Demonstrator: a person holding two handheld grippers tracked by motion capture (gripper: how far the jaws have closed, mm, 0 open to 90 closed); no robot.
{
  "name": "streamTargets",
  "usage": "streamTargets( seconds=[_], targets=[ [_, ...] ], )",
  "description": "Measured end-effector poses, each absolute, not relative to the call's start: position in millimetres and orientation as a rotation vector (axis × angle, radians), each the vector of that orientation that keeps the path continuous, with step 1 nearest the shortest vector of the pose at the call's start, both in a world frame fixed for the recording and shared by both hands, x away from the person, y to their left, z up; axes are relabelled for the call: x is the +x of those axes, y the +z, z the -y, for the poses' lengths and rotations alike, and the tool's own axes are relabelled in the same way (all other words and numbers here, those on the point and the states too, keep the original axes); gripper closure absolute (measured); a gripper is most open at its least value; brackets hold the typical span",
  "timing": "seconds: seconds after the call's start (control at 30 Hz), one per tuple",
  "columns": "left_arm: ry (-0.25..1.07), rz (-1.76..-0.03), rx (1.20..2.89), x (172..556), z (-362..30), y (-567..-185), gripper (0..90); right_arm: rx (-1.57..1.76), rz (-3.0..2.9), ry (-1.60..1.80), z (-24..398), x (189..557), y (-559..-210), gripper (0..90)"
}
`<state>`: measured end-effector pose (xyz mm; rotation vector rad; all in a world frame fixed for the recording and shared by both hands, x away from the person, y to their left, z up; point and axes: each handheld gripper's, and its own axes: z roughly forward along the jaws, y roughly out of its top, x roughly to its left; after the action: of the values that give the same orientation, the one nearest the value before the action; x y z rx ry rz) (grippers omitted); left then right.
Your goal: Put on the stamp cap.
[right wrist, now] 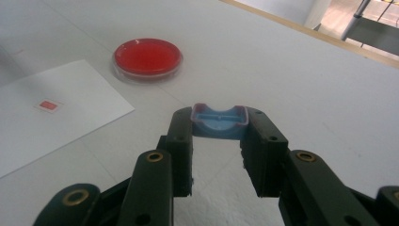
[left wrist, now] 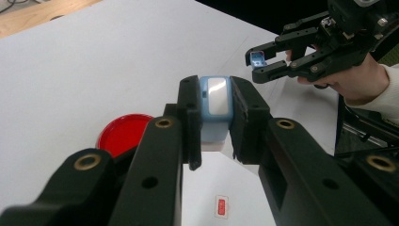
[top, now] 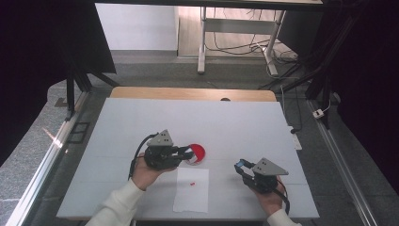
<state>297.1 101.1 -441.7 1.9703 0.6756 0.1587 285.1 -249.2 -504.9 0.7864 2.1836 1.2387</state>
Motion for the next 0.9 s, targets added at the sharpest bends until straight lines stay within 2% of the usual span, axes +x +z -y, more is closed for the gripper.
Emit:
streamTargets(
  seconds=[0.9],
  targets=[
    [0.161, -0.669, 1.97, 296.3, -96.4, -441.1, 75.0, 0.712, -2.208, 1.247, 217.5, 284.1, -507.6, 64.9]
  ],
)
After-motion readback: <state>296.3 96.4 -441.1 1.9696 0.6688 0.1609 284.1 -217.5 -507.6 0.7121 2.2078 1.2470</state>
